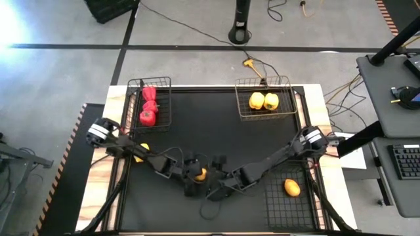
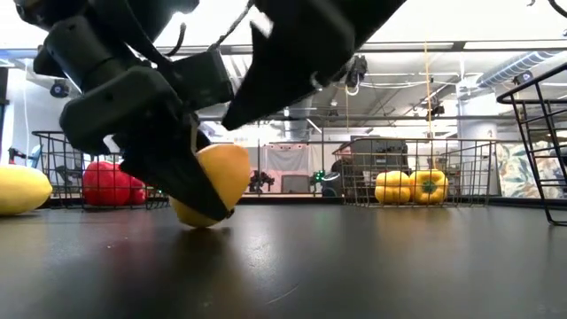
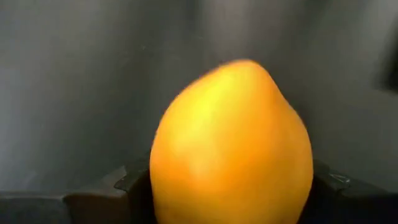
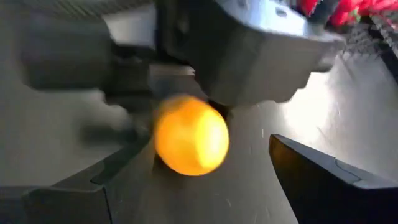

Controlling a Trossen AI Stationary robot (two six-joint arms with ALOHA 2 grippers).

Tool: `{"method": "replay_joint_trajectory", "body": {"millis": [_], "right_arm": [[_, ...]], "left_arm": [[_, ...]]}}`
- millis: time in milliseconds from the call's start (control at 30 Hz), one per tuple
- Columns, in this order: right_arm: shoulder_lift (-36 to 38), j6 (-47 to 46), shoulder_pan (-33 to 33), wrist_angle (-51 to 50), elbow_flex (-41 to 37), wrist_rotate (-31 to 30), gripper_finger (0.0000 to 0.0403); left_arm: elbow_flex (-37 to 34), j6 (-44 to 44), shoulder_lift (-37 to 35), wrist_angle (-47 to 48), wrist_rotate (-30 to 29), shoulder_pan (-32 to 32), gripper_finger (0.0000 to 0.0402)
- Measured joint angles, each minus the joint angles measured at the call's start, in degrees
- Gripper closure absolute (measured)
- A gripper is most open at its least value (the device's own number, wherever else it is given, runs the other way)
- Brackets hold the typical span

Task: Sort produce into baskets
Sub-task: Put the bottom yellow lemon into the bottom black mesh basket

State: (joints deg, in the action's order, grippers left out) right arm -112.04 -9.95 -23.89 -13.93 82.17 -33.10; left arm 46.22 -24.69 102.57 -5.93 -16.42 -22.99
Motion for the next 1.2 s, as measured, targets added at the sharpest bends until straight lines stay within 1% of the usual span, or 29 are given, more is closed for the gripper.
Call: {"method": "replay_joint_trajectory", "body": {"millis": [133,233,400,500,600,700,800,900,1033,1100,1200], "right_arm": [[-1.9,1.2,0.7,0.7,-0.2,0.6,0.0093],[-2.4,0.8,1.4,1.7,-0.2,3.4,0.0086],[-3.4,0.3,1.8,1.4,-0.2,4.6,0.0068],[-3.3,0.0,1.9,2.5,-0.2,4.9,0.0056],[-2.8,-1.4,1.5,2.7,-0.1,7.6,0.0042],[-2.7,-1.0,1.2,2.7,0.0,7.7,0.0035],[-2.6,-1.6,1.3,4.4,-0.7,7.7,0.0034],[-3.1,-0.4,1.8,10.8,-2.1,9.2,0.0034],[-4.5,1.1,2.2,14.7,-2.4,12.8,0.0034],[-5.6,1.4,2.6,14.7,-2.5,15.4,0.0034],[-8.0,1.6,3.2,19.1,-2.5,20.6,0.0034]], "left_arm": [[-0.2,1.0,0.0,0.7,2.3,-0.3,0.0147],[-0.2,1.5,-0.1,1.0,2.5,-0.6,0.0137],[-0.3,2.1,-1.7,3.4,2.7,-0.6,0.0121],[-0.5,4.6,-4.4,4.5,2.6,-1.7,0.0112],[-1.9,6.1,-7.8,4.4,1.7,-3.2,0.0107],[-3.9,6.2,-12.1,4.3,0.0,-4.4,0.0107],[-7.6,4.6,-17.5,2.9,-1.9,-5.5,0.0106],[-13.5,2.7,-23.7,-2.8,-4.3,-6.9,0.0106],[-23.6,1.1,-30.4,-18.4,-8.8,-9.1,0.0106],[-28.1,1.1,-31.8,-26.9,-10.9,-9.8,0.0106],[-33.5,1.4,-32.4,-37.2,-12.8,-10.4,0.0106]]}}
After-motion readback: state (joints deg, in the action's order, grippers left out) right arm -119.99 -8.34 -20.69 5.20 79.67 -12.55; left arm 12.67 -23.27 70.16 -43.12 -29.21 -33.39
